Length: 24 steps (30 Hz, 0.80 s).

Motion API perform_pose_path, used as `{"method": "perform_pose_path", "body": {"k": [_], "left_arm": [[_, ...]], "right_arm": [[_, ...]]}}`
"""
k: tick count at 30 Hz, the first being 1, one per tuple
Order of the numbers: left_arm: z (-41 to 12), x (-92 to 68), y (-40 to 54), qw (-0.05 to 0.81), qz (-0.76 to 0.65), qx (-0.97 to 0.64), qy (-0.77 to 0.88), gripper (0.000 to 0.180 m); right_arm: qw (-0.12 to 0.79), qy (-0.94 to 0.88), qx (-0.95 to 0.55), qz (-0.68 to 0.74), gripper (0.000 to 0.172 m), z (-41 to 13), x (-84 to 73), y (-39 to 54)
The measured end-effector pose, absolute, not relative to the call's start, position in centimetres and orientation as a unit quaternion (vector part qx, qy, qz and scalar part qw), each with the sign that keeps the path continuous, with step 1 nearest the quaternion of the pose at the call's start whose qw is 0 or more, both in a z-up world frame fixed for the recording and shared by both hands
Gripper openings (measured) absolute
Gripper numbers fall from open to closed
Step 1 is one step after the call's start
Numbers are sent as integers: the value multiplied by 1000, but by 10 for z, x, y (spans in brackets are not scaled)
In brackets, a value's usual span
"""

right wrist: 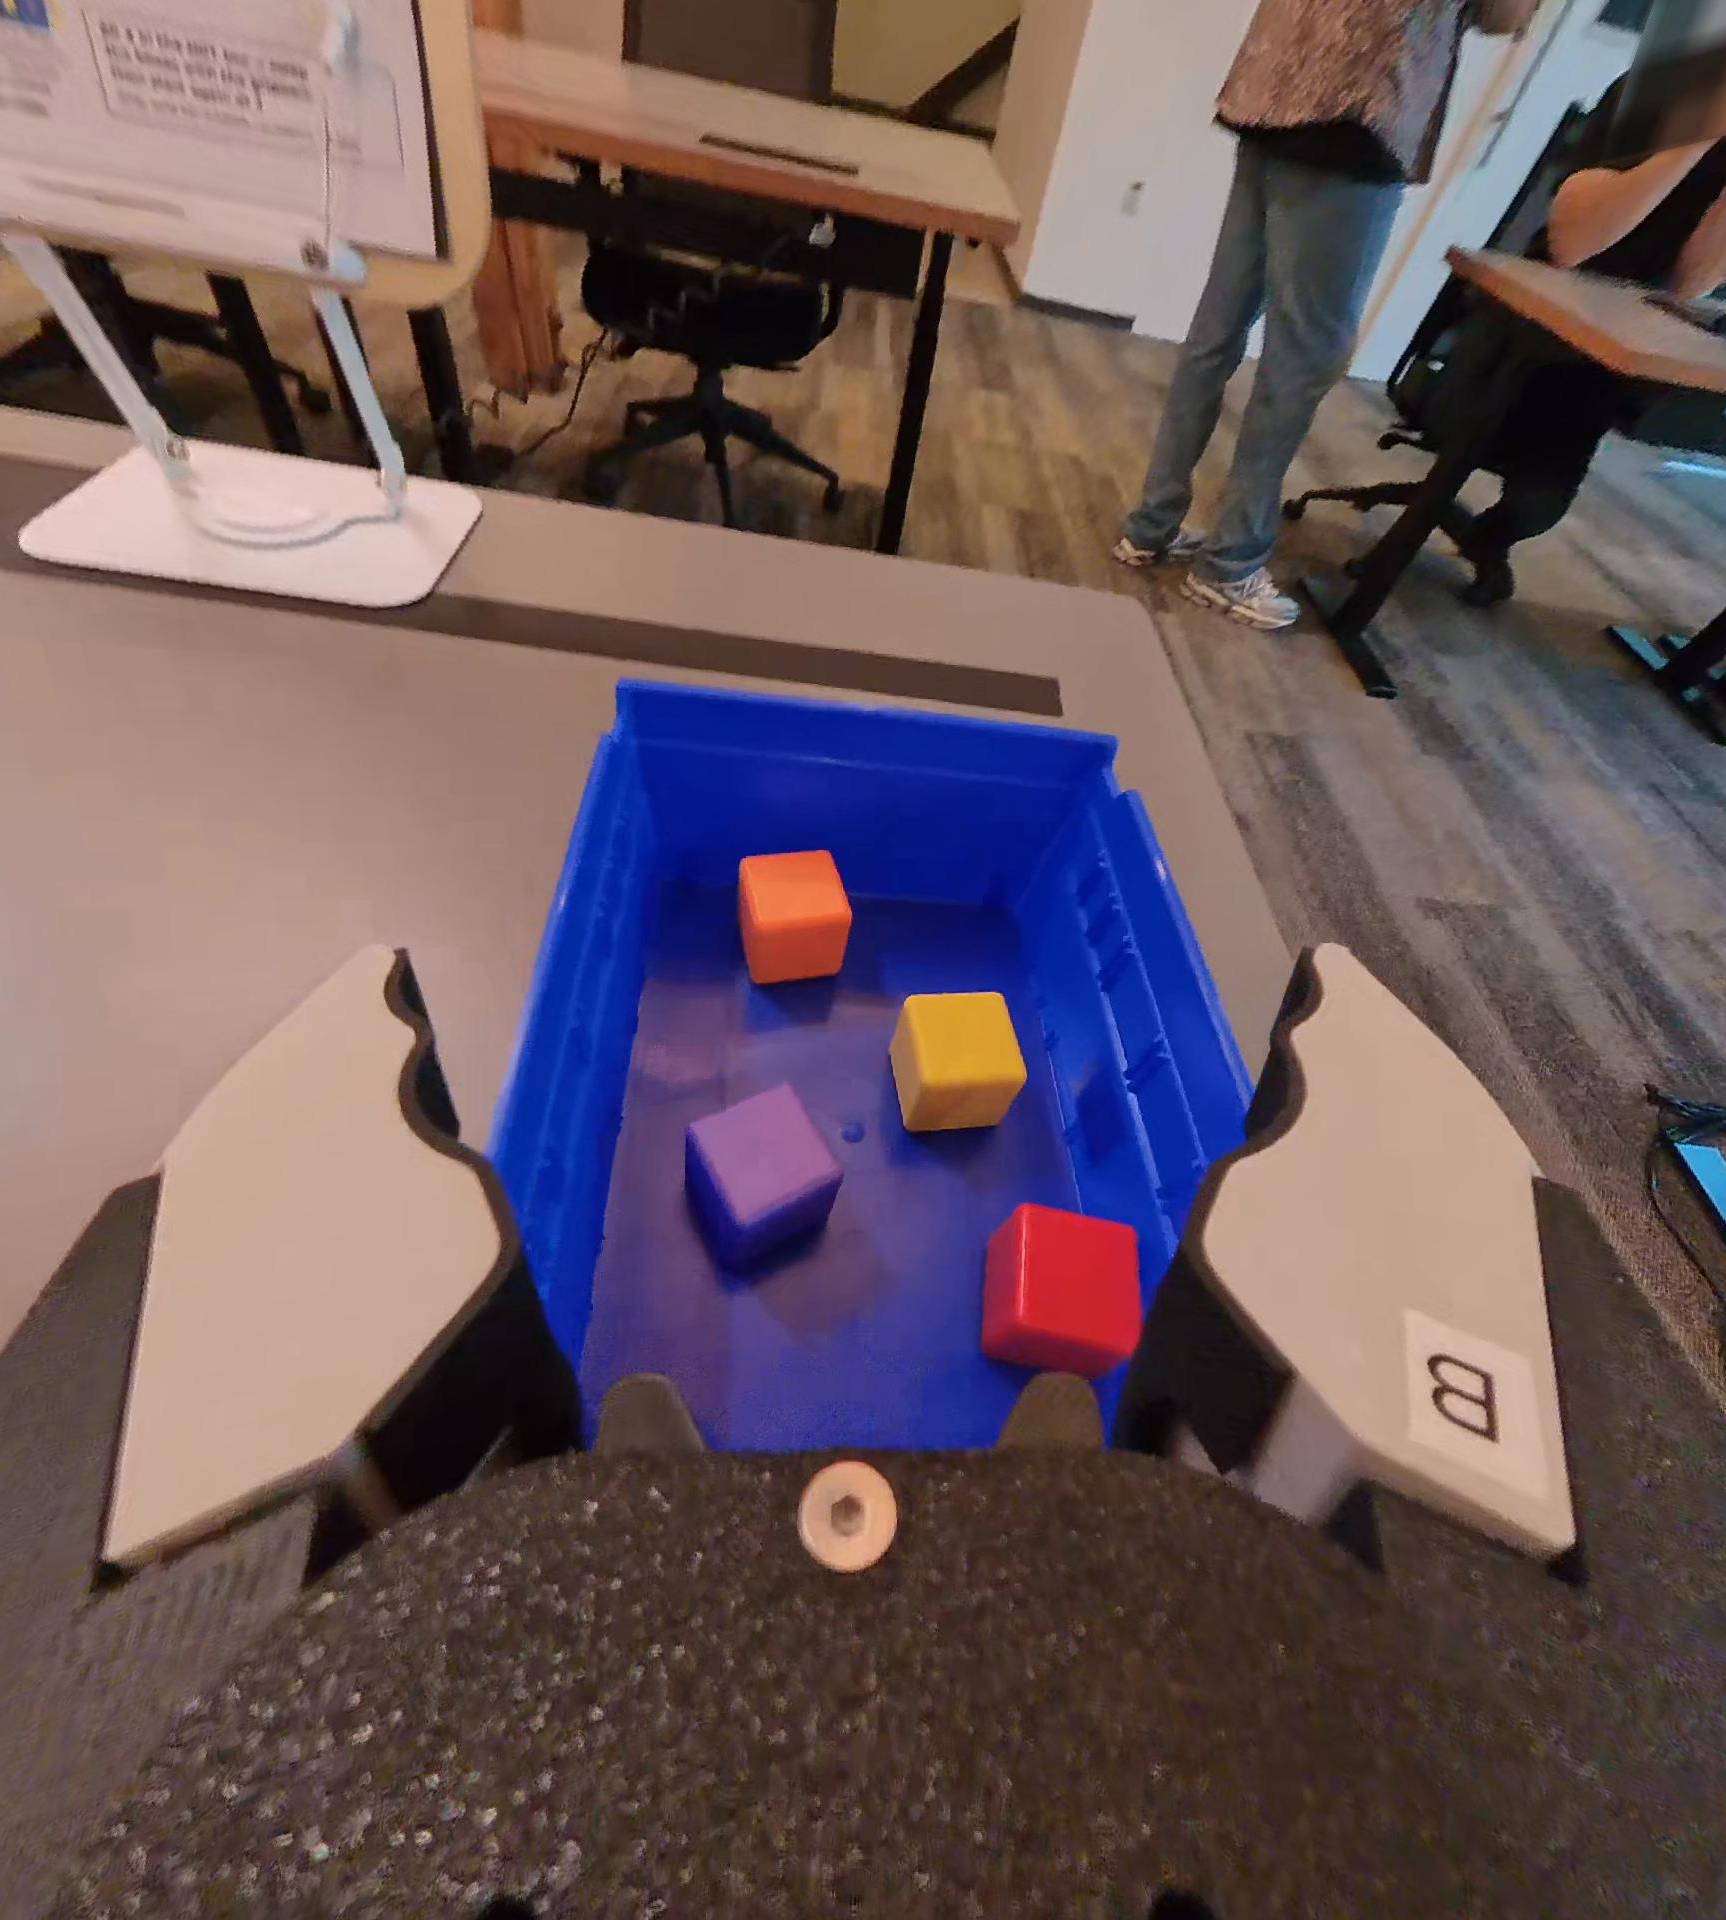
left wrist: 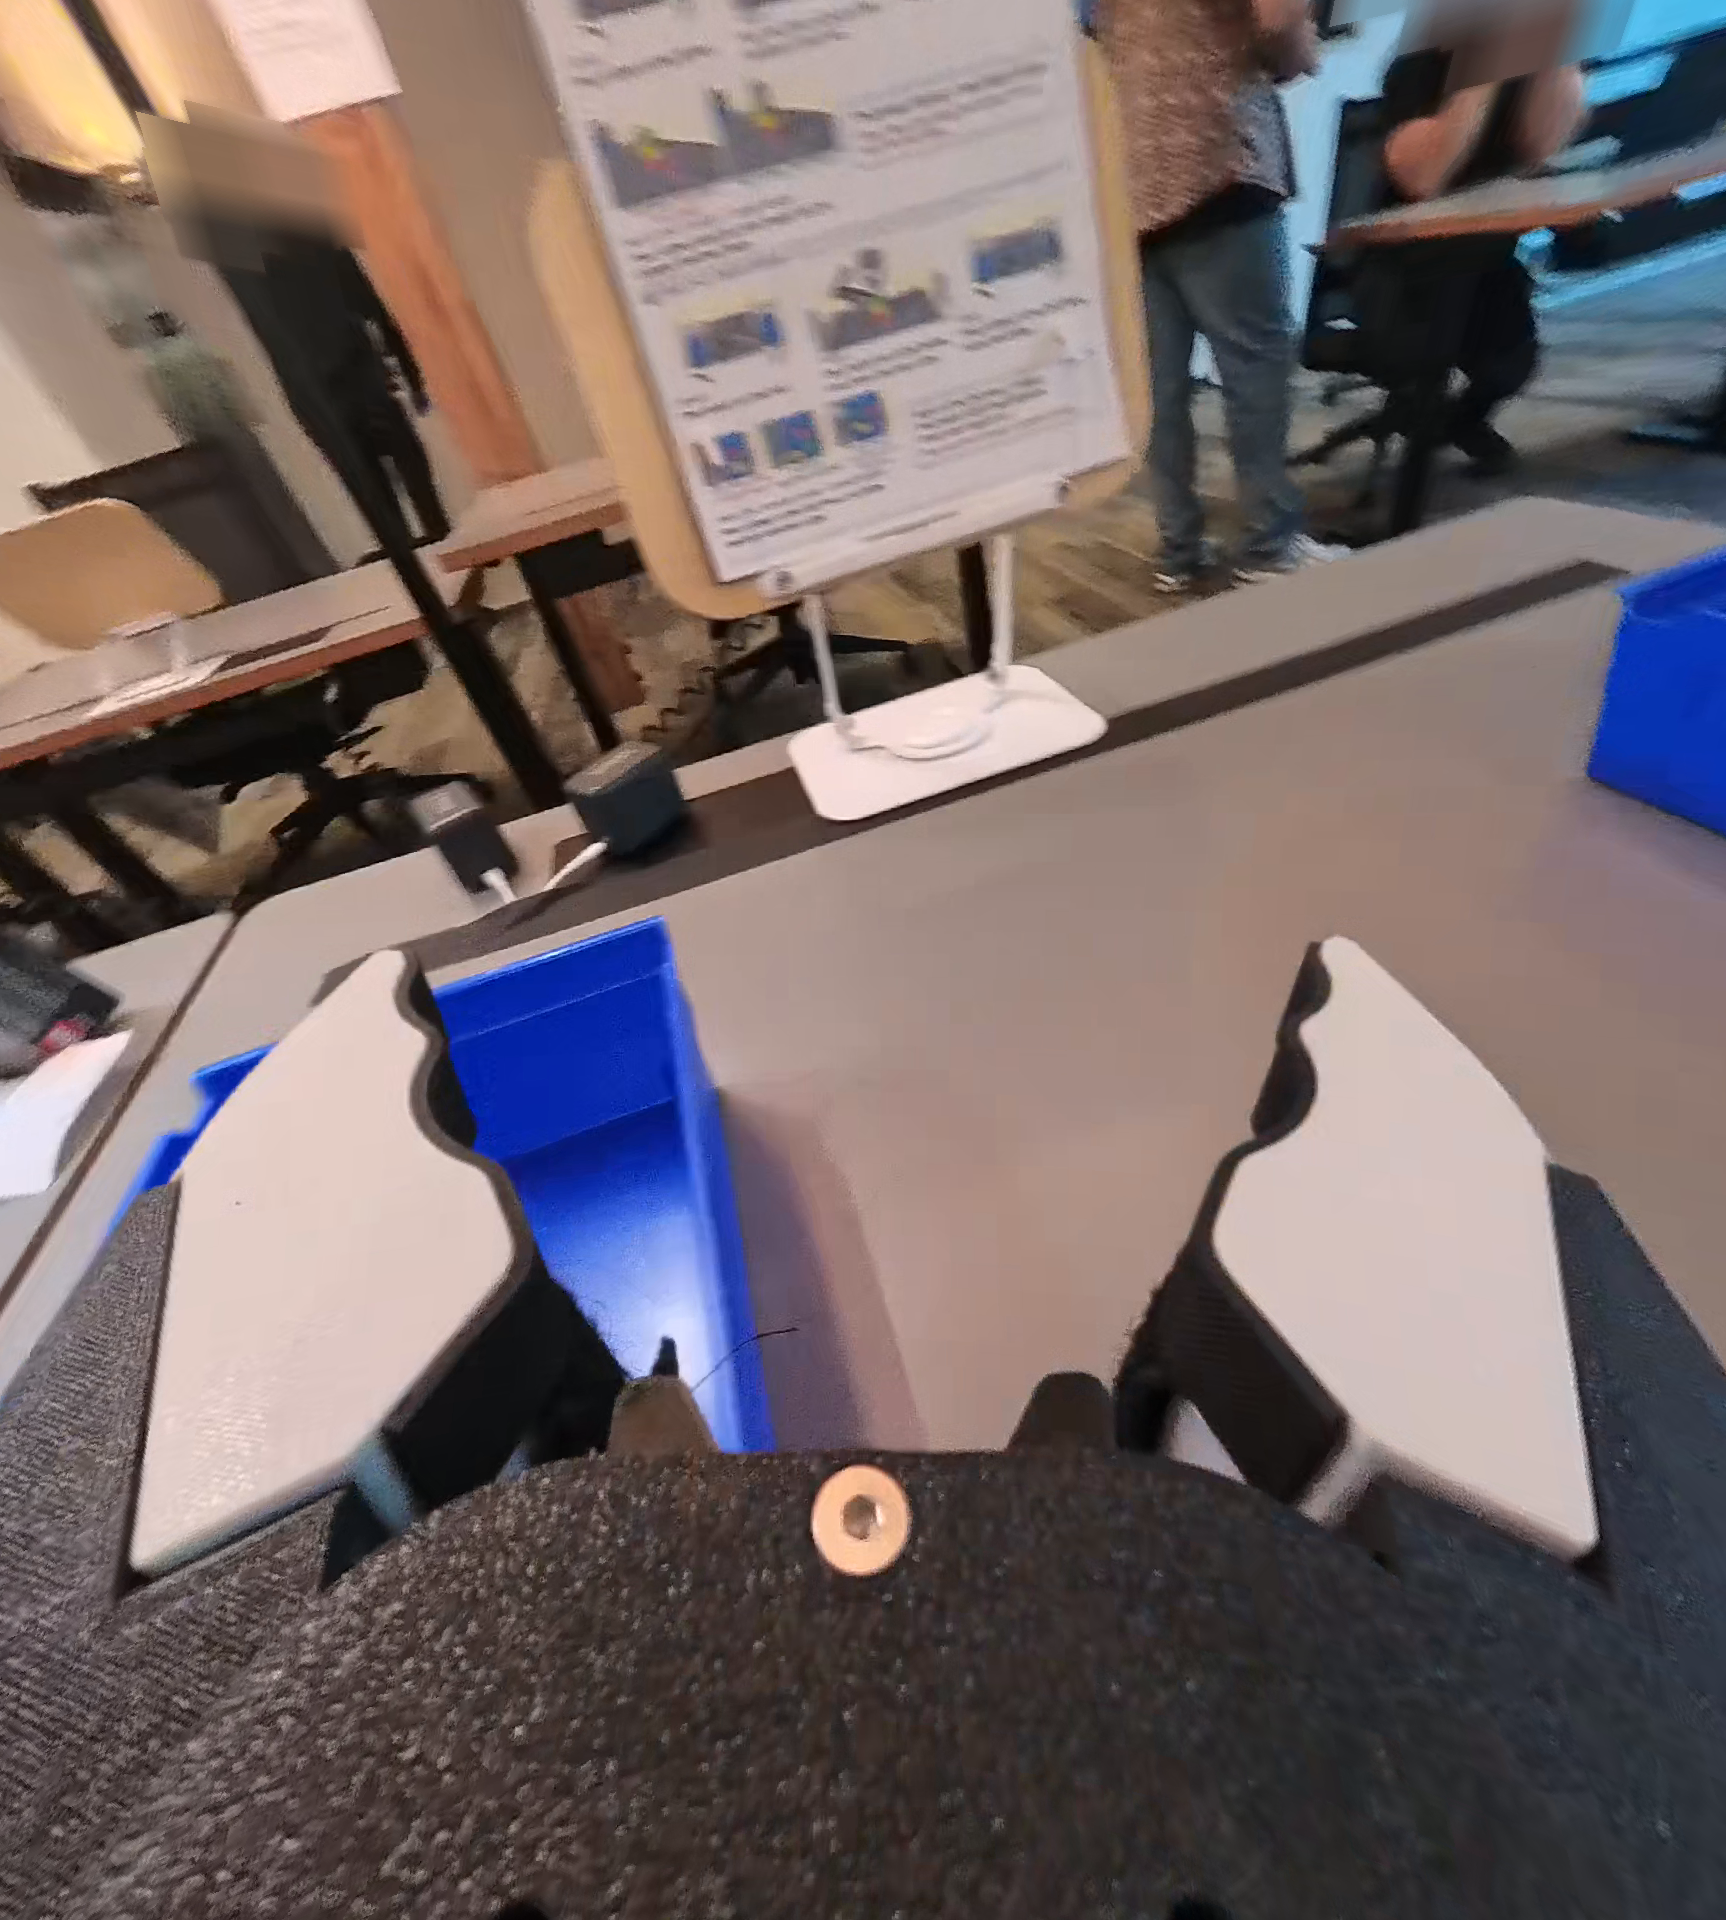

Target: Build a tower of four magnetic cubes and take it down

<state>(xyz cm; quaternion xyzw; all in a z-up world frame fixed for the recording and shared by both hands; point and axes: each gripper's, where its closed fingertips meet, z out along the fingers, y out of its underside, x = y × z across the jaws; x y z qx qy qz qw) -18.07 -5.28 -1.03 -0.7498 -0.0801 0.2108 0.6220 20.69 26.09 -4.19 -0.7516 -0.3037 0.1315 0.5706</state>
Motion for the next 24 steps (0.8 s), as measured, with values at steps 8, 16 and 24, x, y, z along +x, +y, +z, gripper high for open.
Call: {"method": "perform_pose_path", "body": {"k": [8, 16, 24], "left_arm": [[26, -217, -142, 641, 277, -689, -197, 146], [23, -218, -160, 637, 280, -685, -217, 146], [20, -204, -136, 660, 274, -671, -196, 146]], "right_arm": [[628, -253, -726, 121, 148, -3, 219, 237], [625, -255, -731, 102, 147, -11, 216, 229], [623, -245, -734, 119, 148, -20, 199, 225]]}}
